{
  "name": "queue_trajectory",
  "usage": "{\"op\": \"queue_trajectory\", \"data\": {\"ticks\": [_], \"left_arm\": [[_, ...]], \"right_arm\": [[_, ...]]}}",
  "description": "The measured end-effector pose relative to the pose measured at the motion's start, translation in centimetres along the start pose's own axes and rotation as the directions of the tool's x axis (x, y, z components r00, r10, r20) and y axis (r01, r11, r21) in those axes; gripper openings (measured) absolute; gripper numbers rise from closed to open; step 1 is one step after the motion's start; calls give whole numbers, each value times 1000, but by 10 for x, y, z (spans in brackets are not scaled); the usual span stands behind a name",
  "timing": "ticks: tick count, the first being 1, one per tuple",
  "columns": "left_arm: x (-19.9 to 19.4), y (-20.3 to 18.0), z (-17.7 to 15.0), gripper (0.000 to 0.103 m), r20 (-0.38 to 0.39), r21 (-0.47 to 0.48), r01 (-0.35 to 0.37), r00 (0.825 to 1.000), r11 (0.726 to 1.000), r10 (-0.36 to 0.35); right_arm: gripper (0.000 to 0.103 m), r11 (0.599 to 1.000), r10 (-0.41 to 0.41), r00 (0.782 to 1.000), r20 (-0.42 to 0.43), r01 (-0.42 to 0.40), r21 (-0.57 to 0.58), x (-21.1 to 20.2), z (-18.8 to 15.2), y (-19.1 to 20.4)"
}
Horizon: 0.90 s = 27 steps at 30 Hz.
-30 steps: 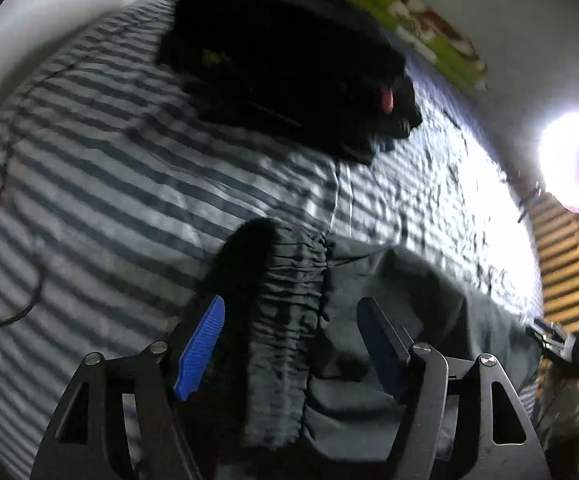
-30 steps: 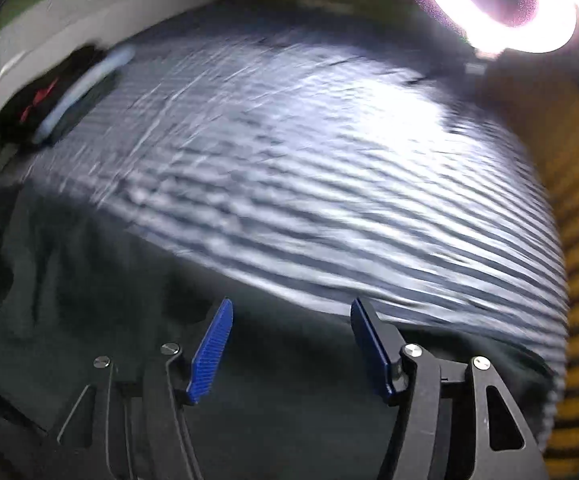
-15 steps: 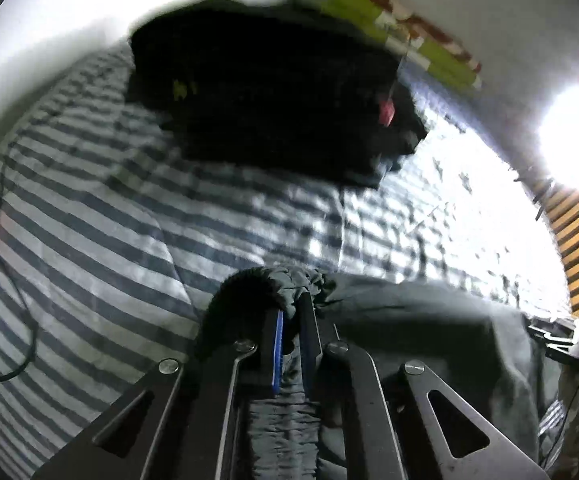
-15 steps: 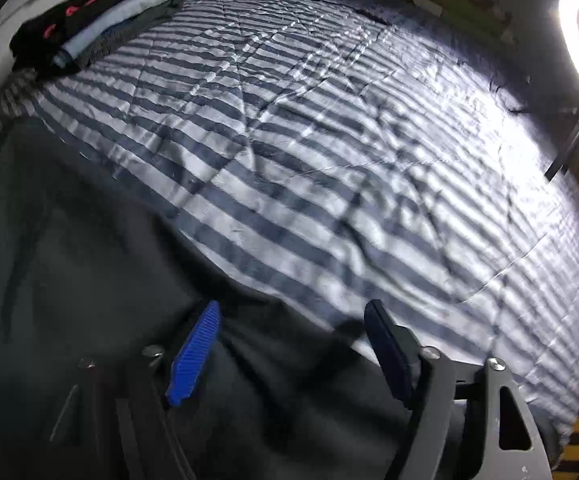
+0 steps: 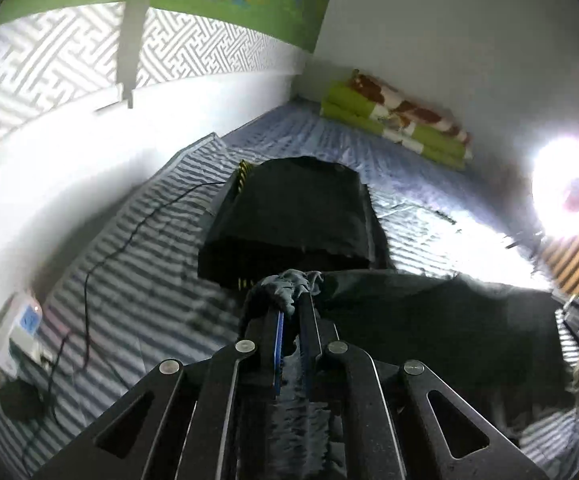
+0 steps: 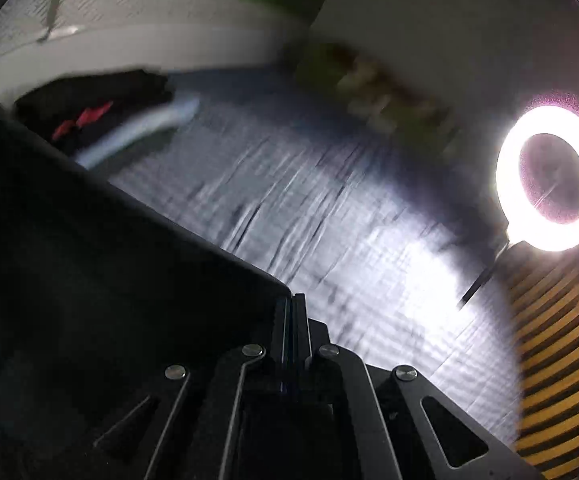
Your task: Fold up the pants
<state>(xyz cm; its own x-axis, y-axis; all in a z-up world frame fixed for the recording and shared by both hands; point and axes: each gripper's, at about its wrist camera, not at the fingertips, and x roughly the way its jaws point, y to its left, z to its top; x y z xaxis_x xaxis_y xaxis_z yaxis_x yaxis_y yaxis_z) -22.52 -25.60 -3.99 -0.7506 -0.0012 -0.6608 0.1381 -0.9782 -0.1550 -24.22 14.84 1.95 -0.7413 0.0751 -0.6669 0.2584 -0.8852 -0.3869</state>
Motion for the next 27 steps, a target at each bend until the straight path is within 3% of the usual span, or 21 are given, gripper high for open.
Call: {"op": "queue_trajectory", "data": {"ticks": [2, 4, 5, 6, 8, 9, 11, 14, 18, 21, 26, 27], "left_arm": [[29, -6, 2, 11, -67, 41, -34, 997, 999, 37], [51, -5, -1, 14, -159, 35, -27, 987, 999, 32], [54, 1, -5, 17, -192, 13, -12, 981, 1000, 14], [49, 4, -8, 18, -180, 10, -13, 984, 1000, 15], [29, 14, -15, 31, -148, 19, -28, 989, 999, 31], [19, 21, -19, 43, -144, 3, -16, 989, 1000, 16], [-6, 38, -36, 56, -151, -33, 17, 988, 999, -22], [-26, 57, -82, 67, -245, -40, 35, 969, 999, -43], [-30, 70, -152, 69, -360, -63, 31, 931, 998, -52], [-25, 75, -193, 69, -413, -120, 46, 906, 992, -92], [-19, 59, -209, 66, -391, -150, 92, 909, 984, -144], [-19, 55, -209, 54, -386, -156, 90, 911, 984, -145]], "right_arm": [[2, 999, -47, 997, -57, 46, -21, 30, 15, 8], [2, 999, -24, 985, -169, 15, -52, 53, 15, 18], [8, 999, -23, 978, -207, 12, -52, 59, 12, 20], [11, 999, -18, 977, -215, 8, -50, 57, 6, 21], [30, 998, 13, 980, -200, -24, -51, 43, -6, 20], [32, 998, 23, 982, -186, -33, -46, 31, -14, 17], [33, 996, 88, 981, -175, -89, -2, 4, -28, 12], [34, 977, 210, 965, -160, -201, 69, -42, -59, 9], [42, 953, 285, 947, -149, -263, 154, -107, -122, 4], [44, 944, 271, 944, -186, -222, 246, -136, -178, -12], [44, 896, 174, 946, -272, -37, 442, -171, -268, -78], [45, 877, 151, 945, -290, 7, 480, -178, -286, -95]]}}
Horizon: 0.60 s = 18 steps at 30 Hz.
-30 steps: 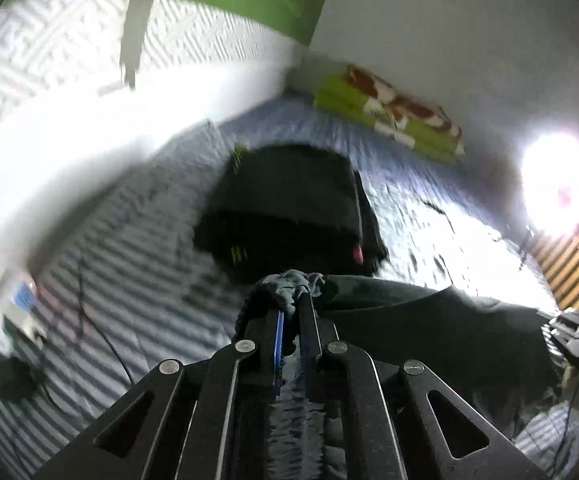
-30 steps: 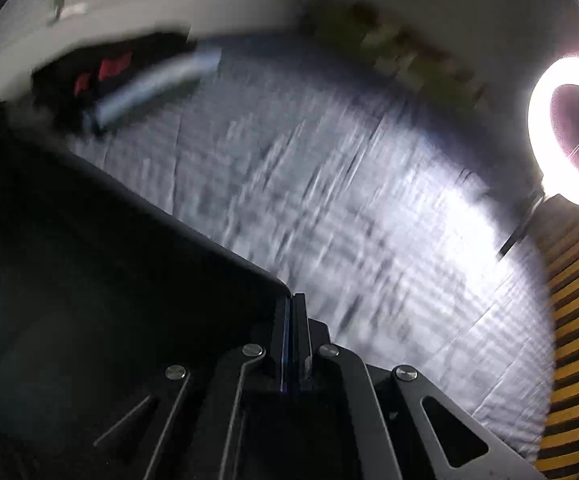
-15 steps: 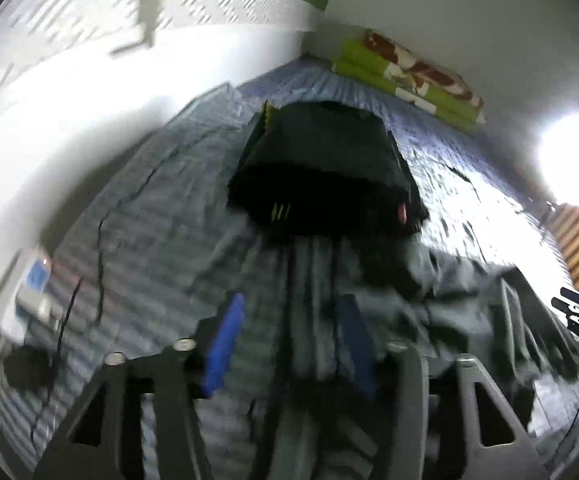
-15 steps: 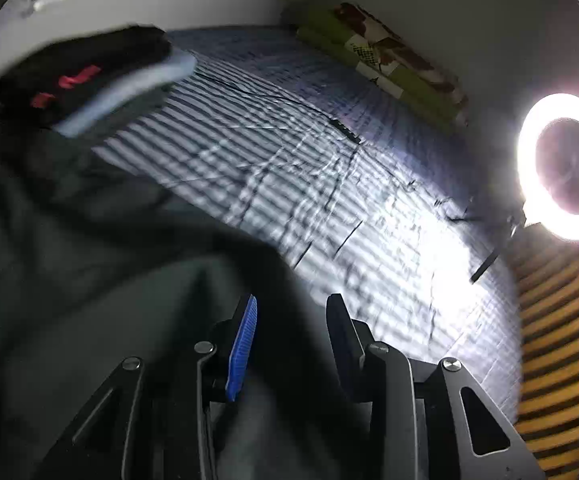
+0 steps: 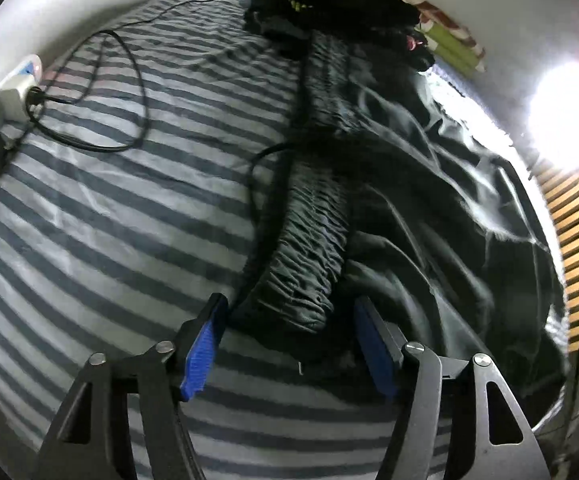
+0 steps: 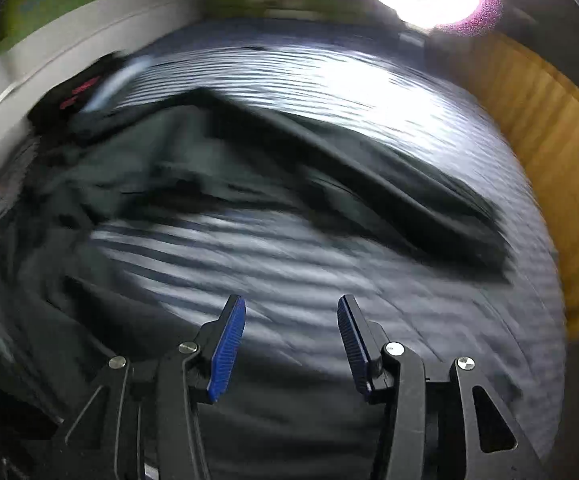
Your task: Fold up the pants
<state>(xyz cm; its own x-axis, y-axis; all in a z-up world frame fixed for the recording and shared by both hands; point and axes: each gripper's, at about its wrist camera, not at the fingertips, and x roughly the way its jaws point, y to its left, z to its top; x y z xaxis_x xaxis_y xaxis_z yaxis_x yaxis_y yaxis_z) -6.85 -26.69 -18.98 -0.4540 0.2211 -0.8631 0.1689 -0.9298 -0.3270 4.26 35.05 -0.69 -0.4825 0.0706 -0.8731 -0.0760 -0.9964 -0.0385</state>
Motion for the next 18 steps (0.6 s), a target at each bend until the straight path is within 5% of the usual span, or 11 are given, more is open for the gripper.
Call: {"op": "queue_trajectory", "data": {"ticks": [3, 7, 12, 18], "left_arm": [[0, -14, 4, 30, 18, 13, -35, 999, 999, 34], [-31, -14, 10, 23, 81, -23, -32, 996, 999, 33], [-103, 20, 21, 17, 181, -70, -111, 976, 991, 122], [-101, 44, 26, 16, 122, -110, -184, 973, 977, 197]], "right_arm": [[46, 991, -74, 997, -25, 77, 112, -7, -18, -60], [49, 953, -194, 980, -46, 199, 227, -14, -45, -126], [51, 900, -151, 985, -77, 170, 401, -20, -80, -187], [59, 888, -72, 992, -107, 113, 446, 3, -86, -195]]}}
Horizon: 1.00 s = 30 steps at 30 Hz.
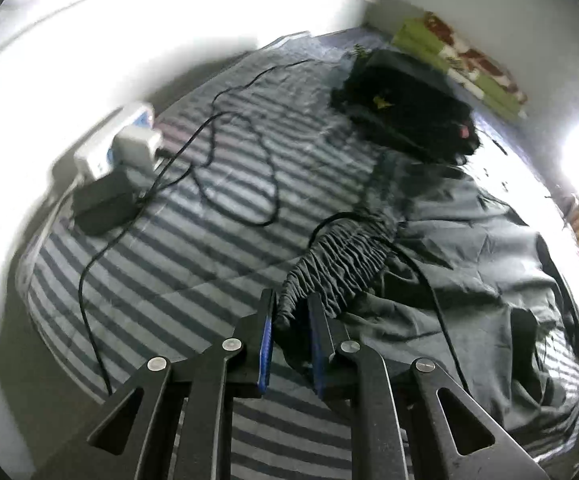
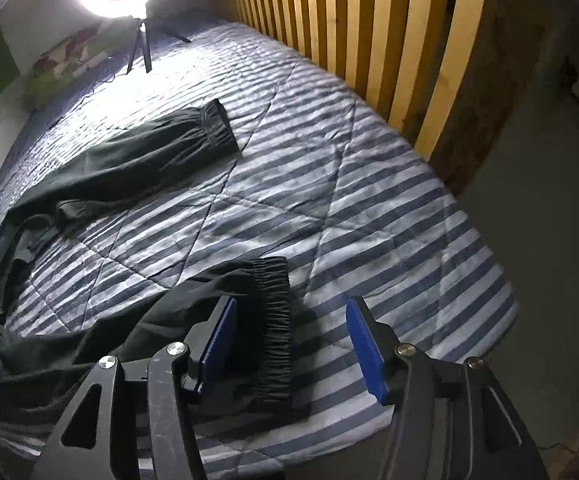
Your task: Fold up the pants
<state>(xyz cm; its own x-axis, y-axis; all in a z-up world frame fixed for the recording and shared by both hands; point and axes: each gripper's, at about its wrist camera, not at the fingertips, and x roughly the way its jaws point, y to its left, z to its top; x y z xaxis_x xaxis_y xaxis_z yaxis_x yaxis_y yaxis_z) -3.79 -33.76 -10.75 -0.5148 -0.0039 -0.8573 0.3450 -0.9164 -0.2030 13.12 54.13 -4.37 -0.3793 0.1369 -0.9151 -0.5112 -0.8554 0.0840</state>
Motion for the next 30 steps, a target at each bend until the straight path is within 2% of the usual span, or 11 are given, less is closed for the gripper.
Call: {"op": "queue_trajectory", "data": {"ticks": [1, 5, 6, 7, 10, 13, 17, 21, 24, 28, 30], "left_arm": [[4, 2, 0, 16, -7, -13, 4, 1000, 1000, -4], [17, -1, -5, 16, -33, -1, -29, 999, 1000, 29], [19, -2, -5, 16, -33, -1, -33, 999, 999, 33], [21, -2, -4, 16, -36, -5, -31, 999, 999, 31], [22, 2, -2, 16, -44, -12, -28, 999, 1000, 28], [21, 3, -3, 17, -51, 1, -34, 998, 999, 34], [17, -4, -12, 25, -66, 49, -48, 996, 998, 51], [0, -1, -19, 29, -50, 52, -85, 995, 995, 88], [-20, -10, -20, 29, -23, 58, -42, 999, 997, 43], [-34, -74, -25, 31, -14, 187, 57, 998, 981, -56], [-30, -127, -31, 43, -46, 274, 129, 992, 953, -121]], "right_arm": [[67, 1000, -3, 1000, -23, 3, -20, 10, 0, 6], [67, 993, -83, 992, -99, 75, -86, 40, -7, 23], [56, 994, -66, 992, -104, 57, -91, 42, -10, 27], [25, 995, -53, 993, -110, 43, -91, 43, -11, 29], [23, 992, -39, 998, -45, 33, -120, 20, -9, 37], [23, 993, 12, 998, 60, -5, -119, -26, -3, 31], [23, 981, 133, 956, 261, -90, -171, -93, -15, 8], [24, 978, 27, 995, 98, -6, -210, -68, -38, -13], [26, 970, -56, 998, -17, 50, -238, -44, -53, -23], [45, 987, 8, 1000, -9, -9, -162, -46, -45, -36], [56, 993, 50, 999, 6, -49, -104, -45, -35, -41]]}}
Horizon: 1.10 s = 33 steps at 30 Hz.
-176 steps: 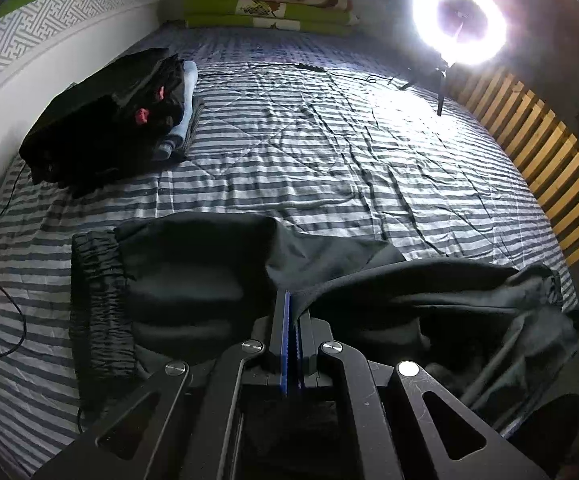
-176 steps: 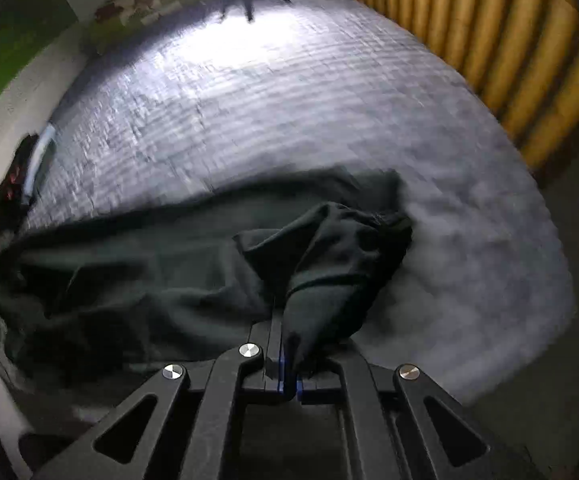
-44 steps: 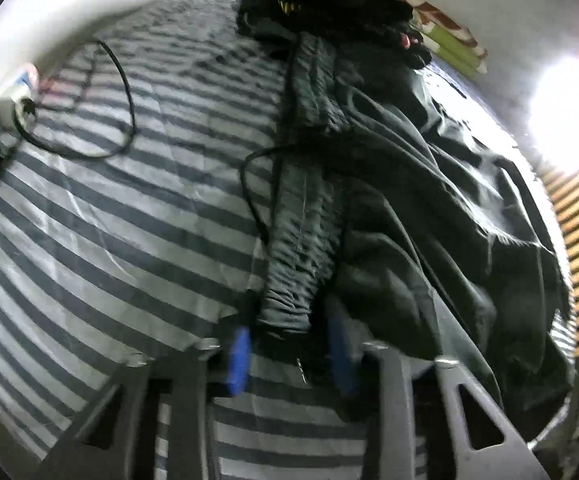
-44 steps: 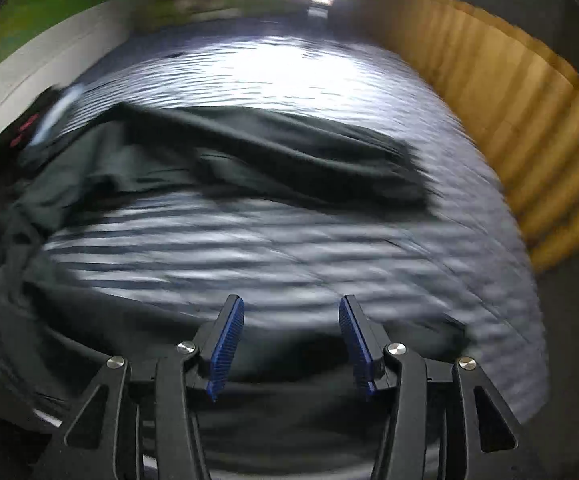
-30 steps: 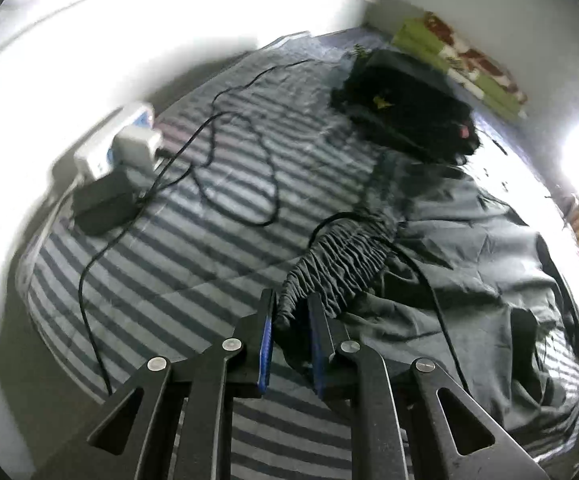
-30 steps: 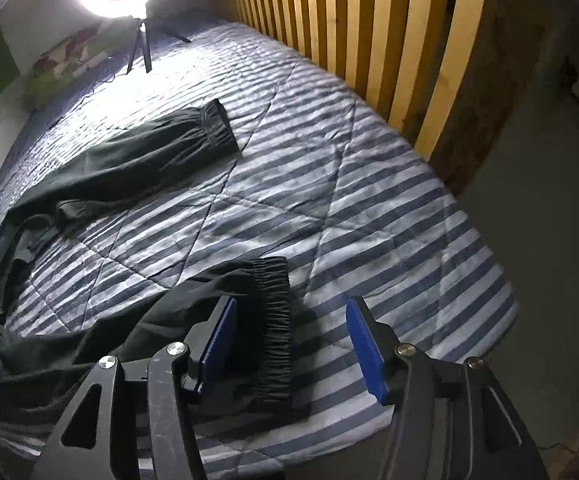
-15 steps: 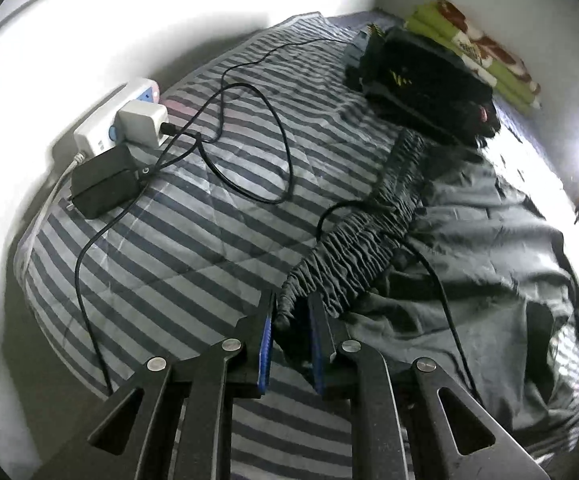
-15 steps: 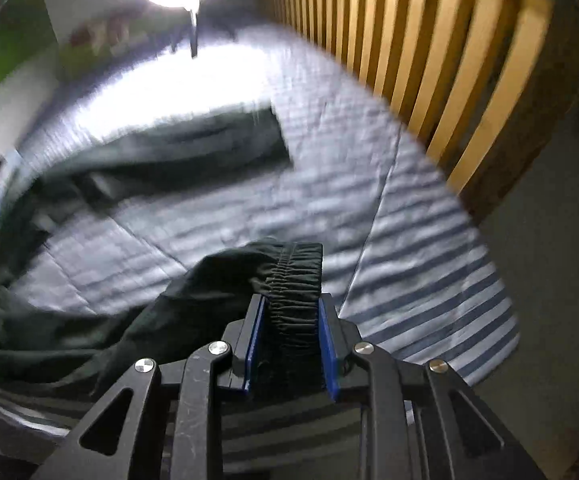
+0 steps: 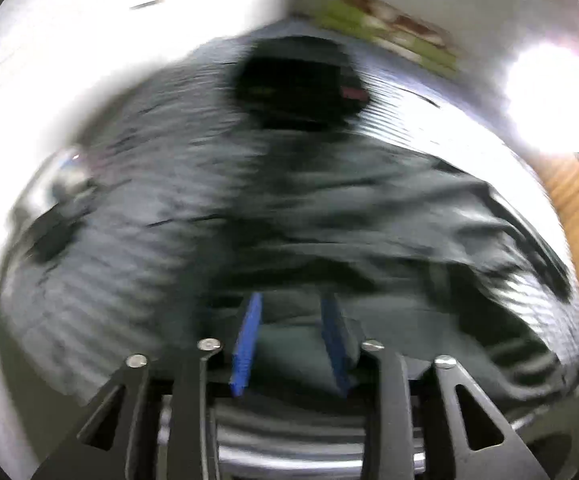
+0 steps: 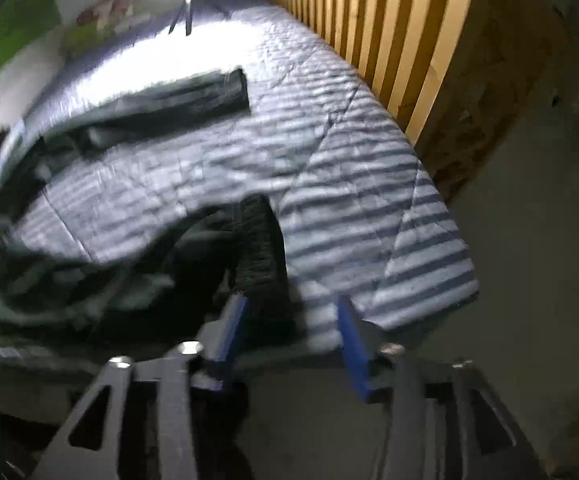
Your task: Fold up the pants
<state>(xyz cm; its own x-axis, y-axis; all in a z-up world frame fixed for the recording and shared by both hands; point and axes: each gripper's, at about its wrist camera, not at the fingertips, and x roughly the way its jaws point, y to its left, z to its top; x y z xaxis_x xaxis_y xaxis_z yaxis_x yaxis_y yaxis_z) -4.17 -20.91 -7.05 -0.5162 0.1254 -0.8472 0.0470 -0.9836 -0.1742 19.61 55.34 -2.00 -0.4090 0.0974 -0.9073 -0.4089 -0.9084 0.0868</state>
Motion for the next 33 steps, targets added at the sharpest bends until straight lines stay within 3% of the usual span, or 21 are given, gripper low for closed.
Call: {"op": "queue_trajectory", "data": {"ticks": [4, 7, 12, 14, 15, 16, 17, 18, 21, 24, 26, 28, 31, 32, 33], "left_arm": [[39, -95, 12, 46, -84, 144, 125, 990, 982, -114], [75, -158, 16, 55, -187, 208, 208, 968, 956, -170], [128, -225, 0, 62, -332, 287, 266, 929, 920, -165], [151, -233, -4, 59, -366, 272, 259, 919, 927, -149], [161, -235, -7, 37, -371, 267, 245, 919, 932, -135], [168, -232, -8, 21, -376, 267, 235, 919, 935, -123], [174, -230, -9, 6, -377, 260, 222, 919, 940, -113], [176, -228, -8, 5, -368, 251, 219, 922, 943, -116], [166, -220, -3, 1, -317, 248, 202, 941, 947, -117], [149, -207, 5, 0, -258, 242, 175, 960, 954, -111], [138, -196, 10, 0, -238, 229, 178, 964, 957, -122], [132, -186, 11, 0, -231, 225, 175, 965, 958, -122], [124, -183, 11, 0, -239, 249, 180, 964, 952, -120], [120, -182, 12, 2, -253, 250, 202, 958, 947, -137], [120, -188, 11, 11, -262, 253, 214, 954, 944, -146]], "right_arm": [[57, 996, 14, 999, -38, -11, 88, 27, 15, -7], [57, 992, 44, 994, -96, -32, 124, 52, 29, -10], [57, 989, 105, 978, -178, -84, 120, 86, 44, 3], [56, 992, 103, 978, -180, -87, 95, 91, 46, 12], [50, 994, 92, 982, -167, -81, 67, 90, 48, 19], [27, 996, 84, 984, -156, -79, 39, 88, 50, 26], [10, 997, 73, 986, -150, -73, 9, 86, 53, 33], [4, 998, 61, 991, -122, -64, -20, 79, 57, 40], [4, 993, 87, 995, 38, -84, -85, 34, 69, 54], [4, 981, 158, 963, 219, -127, -150, -26, 64, 53], [4, 978, 154, 955, 255, -109, -180, -45, 47, 41], [5, 974, 138, 969, 205, -96, -203, -39, 28, 28], [7, 968, 82, 996, 29, -72, -239, -11, -5, 6], [11, 968, 65, 997, -34, -72, -242, -2, -14, 0], [15, 974, 60, 995, -78, -75, -215, 4, -20, -9]]}}
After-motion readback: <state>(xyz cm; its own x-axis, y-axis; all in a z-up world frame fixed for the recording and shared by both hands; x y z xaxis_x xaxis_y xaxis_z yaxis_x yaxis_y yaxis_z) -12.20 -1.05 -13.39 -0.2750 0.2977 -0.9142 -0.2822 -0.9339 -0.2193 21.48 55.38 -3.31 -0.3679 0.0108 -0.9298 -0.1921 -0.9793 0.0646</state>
